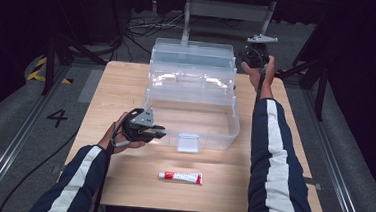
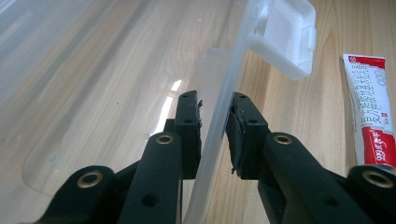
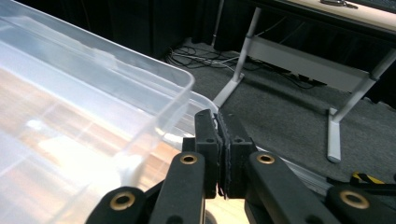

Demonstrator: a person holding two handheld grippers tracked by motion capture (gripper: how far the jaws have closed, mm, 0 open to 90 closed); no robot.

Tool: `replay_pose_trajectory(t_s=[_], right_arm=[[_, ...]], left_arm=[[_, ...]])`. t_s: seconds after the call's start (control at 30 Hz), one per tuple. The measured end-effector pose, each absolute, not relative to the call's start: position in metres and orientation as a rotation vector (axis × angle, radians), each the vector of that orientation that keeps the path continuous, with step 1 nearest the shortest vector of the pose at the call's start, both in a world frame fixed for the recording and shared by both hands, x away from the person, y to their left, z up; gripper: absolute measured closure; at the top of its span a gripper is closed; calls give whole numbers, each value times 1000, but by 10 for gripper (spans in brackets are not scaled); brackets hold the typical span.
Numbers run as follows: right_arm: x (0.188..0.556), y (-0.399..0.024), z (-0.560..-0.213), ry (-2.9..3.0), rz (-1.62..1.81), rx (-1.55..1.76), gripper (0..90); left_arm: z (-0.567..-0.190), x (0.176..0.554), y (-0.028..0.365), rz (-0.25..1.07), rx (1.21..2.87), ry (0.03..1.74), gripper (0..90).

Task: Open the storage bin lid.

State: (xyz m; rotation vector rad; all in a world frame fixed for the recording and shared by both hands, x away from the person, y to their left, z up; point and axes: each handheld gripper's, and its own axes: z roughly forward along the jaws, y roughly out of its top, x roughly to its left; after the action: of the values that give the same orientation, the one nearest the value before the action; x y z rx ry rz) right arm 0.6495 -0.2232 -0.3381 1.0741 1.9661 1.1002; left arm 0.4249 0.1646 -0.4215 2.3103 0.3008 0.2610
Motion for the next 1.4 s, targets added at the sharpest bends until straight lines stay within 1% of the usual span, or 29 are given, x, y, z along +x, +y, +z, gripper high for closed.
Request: replay_pose_trajectory(t_s=[0.4,0.63,0.67,0.93,1.13,1.4], right_arm=[[611,-223,-320,1966,1100,988,883],[596,-224,-319,1964,1108,963,876],[589,-226,-320,1965,1135,957,875],[568,-230,-323,1993,1136,924,866],[539,-235,-319,2000,1180,886,862],[513,-244,-314,2045,1191,850,859]], left_arm=[[-421,425,165,264,2311,296,762],[-421,425,164,262,2311,298,762],[-421,425,164,263,2311,299,762],[-422,424,164,267,2310,304,760],[-422,424,164,268,2308,303,757],[-421,426,164,261,2315,298,760]])
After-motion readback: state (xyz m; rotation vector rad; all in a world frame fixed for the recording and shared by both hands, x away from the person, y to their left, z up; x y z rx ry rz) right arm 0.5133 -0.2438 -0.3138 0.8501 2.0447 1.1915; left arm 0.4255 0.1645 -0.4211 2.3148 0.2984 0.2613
